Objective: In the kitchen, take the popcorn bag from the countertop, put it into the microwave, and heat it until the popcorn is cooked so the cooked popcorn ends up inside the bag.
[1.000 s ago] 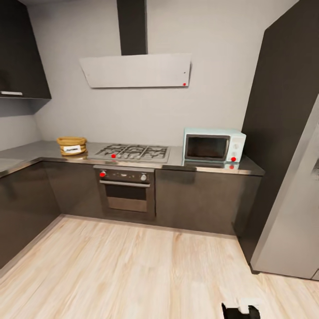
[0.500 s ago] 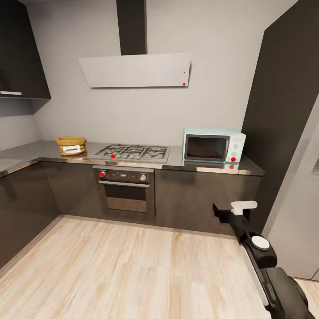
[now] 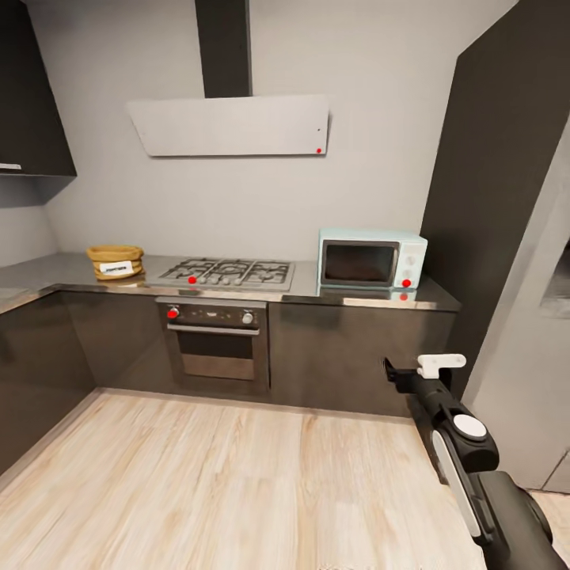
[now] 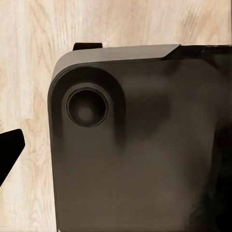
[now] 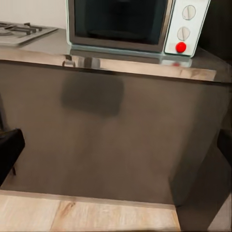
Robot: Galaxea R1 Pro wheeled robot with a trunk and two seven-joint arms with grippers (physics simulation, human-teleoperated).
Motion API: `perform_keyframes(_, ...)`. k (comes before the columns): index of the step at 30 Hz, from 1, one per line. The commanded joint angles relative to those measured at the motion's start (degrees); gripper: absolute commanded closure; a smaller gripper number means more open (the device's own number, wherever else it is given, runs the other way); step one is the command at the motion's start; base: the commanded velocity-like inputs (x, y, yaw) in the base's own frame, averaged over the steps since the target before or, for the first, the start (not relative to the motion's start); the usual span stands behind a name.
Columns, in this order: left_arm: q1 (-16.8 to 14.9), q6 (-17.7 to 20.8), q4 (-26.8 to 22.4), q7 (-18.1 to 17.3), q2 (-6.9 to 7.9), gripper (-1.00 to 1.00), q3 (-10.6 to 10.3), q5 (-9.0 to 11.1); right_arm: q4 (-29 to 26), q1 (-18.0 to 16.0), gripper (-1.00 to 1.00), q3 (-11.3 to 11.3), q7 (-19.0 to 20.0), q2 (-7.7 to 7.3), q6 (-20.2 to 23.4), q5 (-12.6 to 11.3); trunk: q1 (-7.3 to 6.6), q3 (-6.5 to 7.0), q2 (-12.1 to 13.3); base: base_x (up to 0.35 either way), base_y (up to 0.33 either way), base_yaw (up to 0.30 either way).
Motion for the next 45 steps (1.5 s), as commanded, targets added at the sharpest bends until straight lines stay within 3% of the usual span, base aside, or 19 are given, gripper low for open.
perform_keyframes(1,-0.03,-0.2,0.04,0.04,0.01,-1.0,0.02,0.01,-0.06,-0.04,-1.0,0.18,-0.23,0.02,0.32,-0.02,0.0,-0.06,-0.03,0.0,0.0,-0.289)
perform_keyframes(9,0.0,-0.2,0.04,0.07,0.02,-1.0,0.02,0.01,0.01,-0.03,-1.0,0.82,-0.24,0.14,0.37,0.06,0.0,-0.06,-0.03,0.0,0.0,-0.298)
perform_keyframes(15,-0.07,-0.12,0.04,0.13,0.04,-1.0,0.1,0.01,0.03,-0.04,-1.0,2.98,-0.25,0.19,0.29,0.24,0.0,-0.06,-0.03,0.095,-0.016,-0.253)
perform_keyframes(45,-0.61,0.15,0.07,0.13,0.04,-1.0,0.04,0.01,-0.06,-0.12,-1.0,2.91,-0.55,0.21,-0.42,-0.11,0.0,-0.06,-0.03,0.324,-0.075,-0.006)
